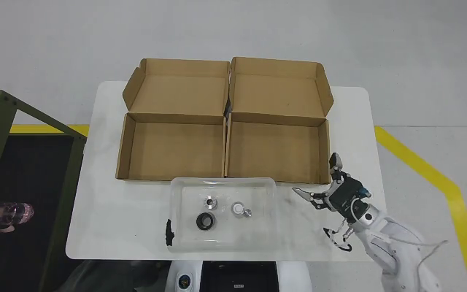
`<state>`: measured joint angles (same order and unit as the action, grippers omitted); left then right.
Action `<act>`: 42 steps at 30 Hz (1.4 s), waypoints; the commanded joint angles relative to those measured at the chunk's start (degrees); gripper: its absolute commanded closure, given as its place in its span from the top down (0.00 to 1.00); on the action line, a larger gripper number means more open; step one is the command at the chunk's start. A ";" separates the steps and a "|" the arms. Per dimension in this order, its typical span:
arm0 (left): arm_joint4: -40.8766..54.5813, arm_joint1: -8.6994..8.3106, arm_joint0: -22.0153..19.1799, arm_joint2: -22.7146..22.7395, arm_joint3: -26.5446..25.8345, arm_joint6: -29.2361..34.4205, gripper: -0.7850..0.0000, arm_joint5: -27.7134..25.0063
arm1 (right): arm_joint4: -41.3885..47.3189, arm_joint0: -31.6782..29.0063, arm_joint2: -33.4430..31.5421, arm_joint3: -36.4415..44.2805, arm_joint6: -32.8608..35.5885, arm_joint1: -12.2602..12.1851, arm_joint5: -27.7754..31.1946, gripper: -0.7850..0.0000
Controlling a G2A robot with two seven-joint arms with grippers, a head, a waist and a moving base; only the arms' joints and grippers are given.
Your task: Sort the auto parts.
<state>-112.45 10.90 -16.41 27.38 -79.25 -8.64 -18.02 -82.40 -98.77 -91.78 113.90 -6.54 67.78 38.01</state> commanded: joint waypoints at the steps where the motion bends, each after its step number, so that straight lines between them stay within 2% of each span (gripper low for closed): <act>1: 0.00 0.00 0.00 0.00 0.00 0.00 1.00 0.00 | 0.27 1.71 1.94 0.02 1.73 -0.02 1.32 1.00; 8: 0.00 0.00 0.00 0.00 0.00 0.00 1.00 0.00 | 1.71 7.06 8.11 0.19 6.25 -0.09 6.22 1.00; 21: 0.00 0.00 0.00 0.00 0.00 0.00 1.00 0.00 | 2.46 13.24 20.06 2.89 15.72 -0.32 16.30 1.00; 30: 0.00 0.00 0.00 0.00 0.00 0.00 1.00 0.00 | 1.31 15.78 25.44 2.35 22.11 -0.45 16.87 1.00; 42: 0.00 0.00 0.00 0.00 0.00 0.00 1.00 0.00 | -0.48 17.63 29.08 -0.30 26.36 -0.72 14.67 1.00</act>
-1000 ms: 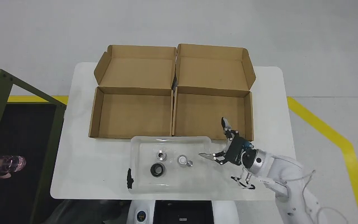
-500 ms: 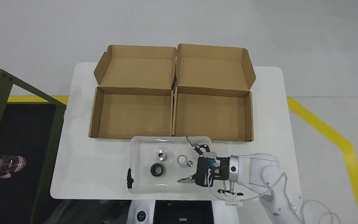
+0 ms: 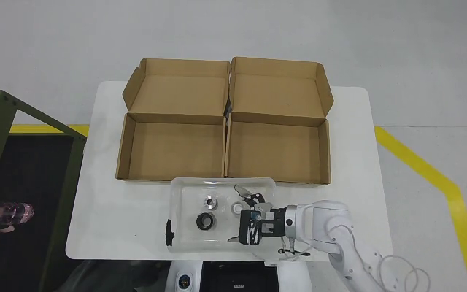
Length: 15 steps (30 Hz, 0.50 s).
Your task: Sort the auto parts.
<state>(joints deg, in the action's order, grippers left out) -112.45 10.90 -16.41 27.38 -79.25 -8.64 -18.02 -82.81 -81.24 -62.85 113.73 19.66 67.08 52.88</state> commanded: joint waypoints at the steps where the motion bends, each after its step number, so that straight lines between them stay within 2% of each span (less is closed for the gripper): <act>1: 0.00 0.00 0.00 0.00 0.00 0.00 1.00 0.00 | -0.15 0.22 0.32 -0.27 0.33 -0.04 -0.38 1.00; 11: 0.00 0.00 0.00 0.00 0.00 0.00 1.00 0.00 | -1.16 1.29 1.16 -2.08 1.87 -0.40 -2.24 1.00; 15: 0.00 0.00 0.00 0.00 0.00 0.00 1.00 0.00 | -1.43 1.64 1.49 -2.93 2.44 -0.53 -2.76 0.83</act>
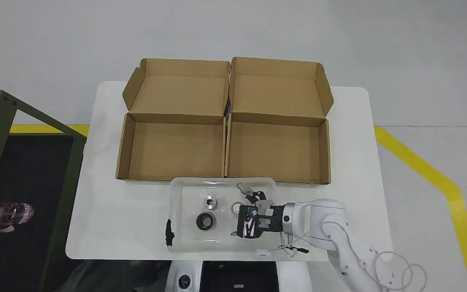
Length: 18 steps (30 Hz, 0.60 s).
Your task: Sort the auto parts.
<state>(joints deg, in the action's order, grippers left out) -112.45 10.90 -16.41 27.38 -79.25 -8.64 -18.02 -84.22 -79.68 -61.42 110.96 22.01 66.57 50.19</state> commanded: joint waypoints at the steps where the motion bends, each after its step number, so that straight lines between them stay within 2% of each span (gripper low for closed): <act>1: 0.00 0.00 0.00 0.00 0.00 0.00 1.00 0.00 | -0.07 0.17 0.14 -0.33 0.16 -0.05 -0.20 0.80; 4: 0.00 0.00 0.00 0.00 0.00 0.00 1.00 0.00 | -0.07 0.47 0.44 -0.99 0.17 -0.13 -0.51 0.65; 6: 0.00 0.00 0.00 0.00 0.00 0.00 1.00 0.00 | -0.18 0.73 0.73 -1.39 0.18 -0.17 -0.61 0.50; 10: 0.00 0.00 0.00 0.00 0.00 0.00 1.00 0.00 | -0.42 1.33 1.21 -2.10 0.18 -0.23 -1.17 0.45; 14: 0.00 0.00 0.00 0.00 0.00 0.00 1.00 0.00 | -0.36 1.82 1.66 -2.53 0.05 -0.30 -1.50 0.29; 15: 0.00 0.00 0.00 0.00 0.00 0.00 1.00 0.00 | -0.27 1.89 1.78 -2.52 -0.06 -0.31 -1.53 0.21; 16: 0.00 0.00 0.00 0.00 0.00 0.00 1.00 0.00 | -0.05 1.95 1.88 -2.41 -0.35 -0.32 -1.58 0.07; 17: 0.00 0.00 0.00 0.00 0.00 0.00 1.00 0.00 | 0.07 2.02 1.96 -2.31 -0.54 -0.35 -1.53 0.00; 18: 0.00 0.00 0.00 0.00 0.00 0.00 1.00 0.00 | 0.17 2.08 1.99 -2.12 -0.76 -0.38 -1.52 0.00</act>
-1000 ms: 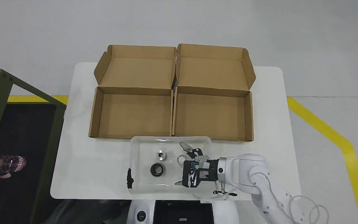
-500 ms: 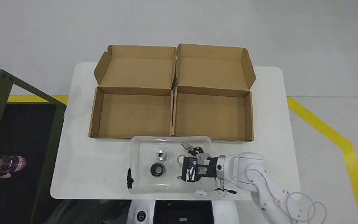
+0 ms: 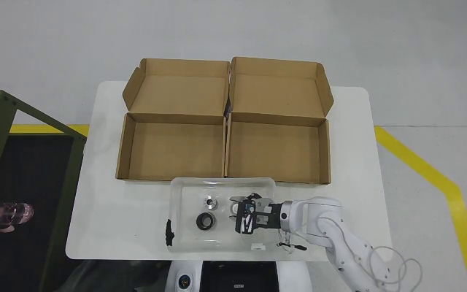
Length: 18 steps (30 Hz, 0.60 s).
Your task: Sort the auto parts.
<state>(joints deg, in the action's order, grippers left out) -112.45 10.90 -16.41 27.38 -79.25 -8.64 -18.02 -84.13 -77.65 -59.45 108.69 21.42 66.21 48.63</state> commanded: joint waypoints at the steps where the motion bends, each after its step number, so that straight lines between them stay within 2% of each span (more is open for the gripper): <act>1: 0.00 0.00 0.00 0.00 0.00 0.00 1.00 0.00 | 0.29 0.10 0.02 0.34 -0.54 -0.05 0.05 0.00; 18: 0.00 0.00 0.00 0.00 0.00 0.00 1.00 0.00 | -0.71 0.04 -0.30 6.71 -8.48 -0.65 -1.81 0.00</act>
<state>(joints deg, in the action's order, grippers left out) -112.45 10.90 -16.41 27.38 -79.25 -8.64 -18.02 -84.57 -77.59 -59.74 115.05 13.41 65.58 47.15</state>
